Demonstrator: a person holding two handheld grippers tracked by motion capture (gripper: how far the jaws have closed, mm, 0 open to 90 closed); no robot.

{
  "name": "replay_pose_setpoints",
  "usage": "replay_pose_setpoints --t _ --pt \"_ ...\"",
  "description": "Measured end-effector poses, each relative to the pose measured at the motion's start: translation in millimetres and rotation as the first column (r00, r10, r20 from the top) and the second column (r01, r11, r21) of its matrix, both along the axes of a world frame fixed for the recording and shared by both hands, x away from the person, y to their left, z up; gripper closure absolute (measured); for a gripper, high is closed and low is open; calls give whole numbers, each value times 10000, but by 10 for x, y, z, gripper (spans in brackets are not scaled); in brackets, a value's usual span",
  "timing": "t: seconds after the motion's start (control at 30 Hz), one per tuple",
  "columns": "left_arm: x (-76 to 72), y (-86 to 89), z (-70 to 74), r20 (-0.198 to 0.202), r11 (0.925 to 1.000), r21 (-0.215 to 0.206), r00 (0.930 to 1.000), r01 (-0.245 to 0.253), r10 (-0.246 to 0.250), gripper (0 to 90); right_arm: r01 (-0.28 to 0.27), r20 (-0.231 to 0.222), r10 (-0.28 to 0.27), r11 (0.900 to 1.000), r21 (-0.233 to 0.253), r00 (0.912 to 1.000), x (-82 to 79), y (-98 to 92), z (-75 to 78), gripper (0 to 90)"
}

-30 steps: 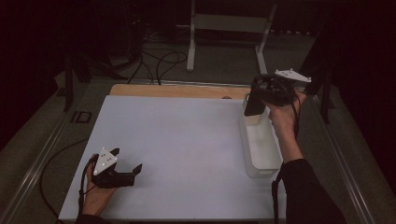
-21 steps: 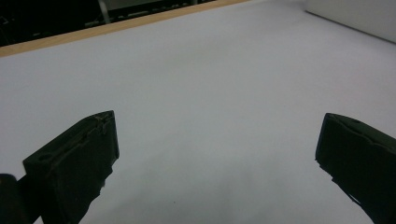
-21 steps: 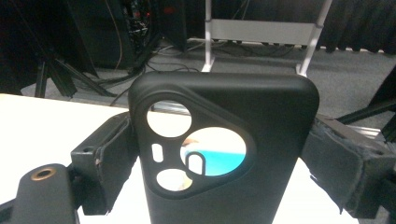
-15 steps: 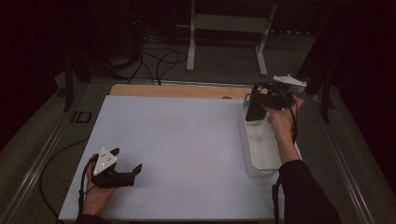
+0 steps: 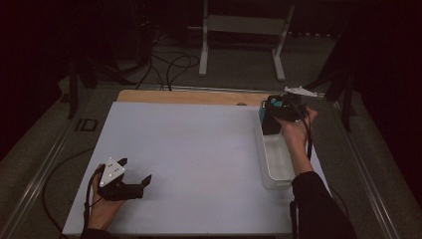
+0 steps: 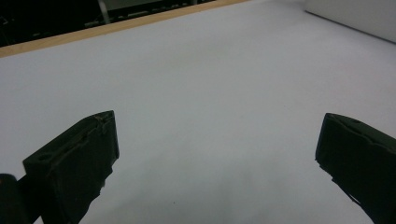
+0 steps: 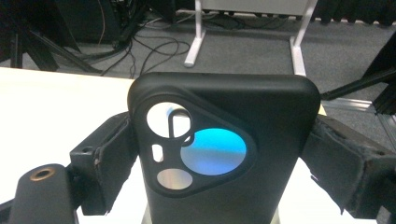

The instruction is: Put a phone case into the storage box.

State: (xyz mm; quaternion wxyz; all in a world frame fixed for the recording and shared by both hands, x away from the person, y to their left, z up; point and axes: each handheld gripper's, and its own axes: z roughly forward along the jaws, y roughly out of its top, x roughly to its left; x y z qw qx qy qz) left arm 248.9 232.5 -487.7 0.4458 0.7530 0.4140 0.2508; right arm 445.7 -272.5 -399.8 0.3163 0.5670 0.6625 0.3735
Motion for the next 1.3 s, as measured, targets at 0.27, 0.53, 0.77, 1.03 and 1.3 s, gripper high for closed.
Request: replay_pose_setpoints --t 0.27,0.53,0.77,1.03,1.3 --pt "-1 0 -1 -27 10000 7 10000 24 -24 0 101 -230 -103 9999 -98 9997 63 25 -99 135" --pt "-1 5 -2 -26 10000 -14 10000 3 -3 0 68 -589 -104 9981 -610 9982 140 79 -197 133" --pt "2 8 -4 -34 10000 -24 10000 -7 7 0 80 -546 -117 9977 -667 9984 187 98 -252 131" --pt "3 10 -8 -48 10000 -2 10000 -28 28 0 189 -480 -211 9988 -461 9986 238 80 -281 127" --pt "0 14 -5 -41 10000 -20 10000 -39 38 0 267 -995 -309 9987 -432 9946 314 64 -312 94"
